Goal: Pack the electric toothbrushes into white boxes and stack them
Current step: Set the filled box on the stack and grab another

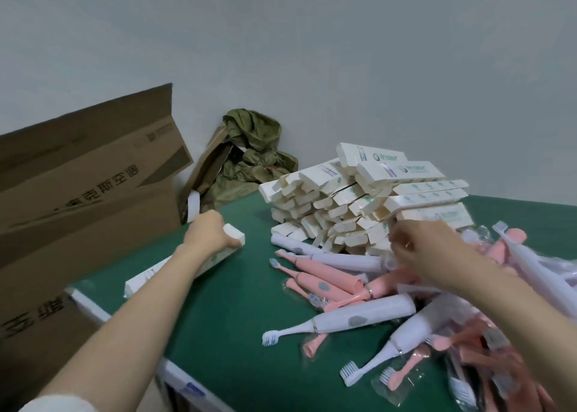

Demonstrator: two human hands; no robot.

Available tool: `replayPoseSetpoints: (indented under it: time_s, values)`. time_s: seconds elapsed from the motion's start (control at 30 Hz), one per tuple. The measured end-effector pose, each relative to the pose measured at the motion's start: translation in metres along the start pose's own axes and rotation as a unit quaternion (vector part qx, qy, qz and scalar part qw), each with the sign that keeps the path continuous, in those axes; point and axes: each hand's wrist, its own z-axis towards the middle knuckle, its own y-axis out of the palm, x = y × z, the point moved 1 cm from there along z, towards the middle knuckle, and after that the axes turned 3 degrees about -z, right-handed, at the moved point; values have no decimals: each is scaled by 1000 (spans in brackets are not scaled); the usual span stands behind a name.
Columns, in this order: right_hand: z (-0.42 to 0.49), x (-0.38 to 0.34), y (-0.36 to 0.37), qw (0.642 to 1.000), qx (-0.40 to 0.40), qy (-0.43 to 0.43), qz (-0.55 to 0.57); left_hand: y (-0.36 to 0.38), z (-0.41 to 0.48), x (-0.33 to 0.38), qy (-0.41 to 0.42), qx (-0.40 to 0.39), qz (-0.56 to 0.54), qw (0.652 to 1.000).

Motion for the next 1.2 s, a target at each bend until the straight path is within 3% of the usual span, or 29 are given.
replayPoseSetpoints:
  time_s: [0.17,0.3,0.37,0.43,0.53,0.6,0.7,0.8,0.9,1.1,1.2]
  values:
    - [0,-13,5,997,-11,-24,-66,20,17,-31,-46,14,14,999]
    - [0,-19,3,998,-22,-43,-37,16,20,-30,-43,-44,69,996]
    - [0,-18,-1,998,-16,-56,-3,6,15,-22,-35,-29,119,992]
    - [1,-10,-13,998,20,-62,19,-7,7,2,11,58,95,994]
    - [3,13,-35,998,54,-13,25,-27,-17,64,160,169,-47,971]
    - [1,30,-43,998,38,41,27,-32,-37,110,263,178,-134,939]
    - [-3,49,-42,995,6,93,-31,-17,-56,170,339,116,-178,917]
    - [-4,56,-34,992,-42,107,-47,16,-59,214,364,72,-83,925]
    - [-2,58,-31,991,-62,105,-53,44,-60,231,347,99,-12,932]
    - [0,64,-35,995,-19,101,-17,46,-51,215,361,132,-85,919]
    - [1,68,-40,996,32,86,18,30,-56,204,349,128,-178,911]
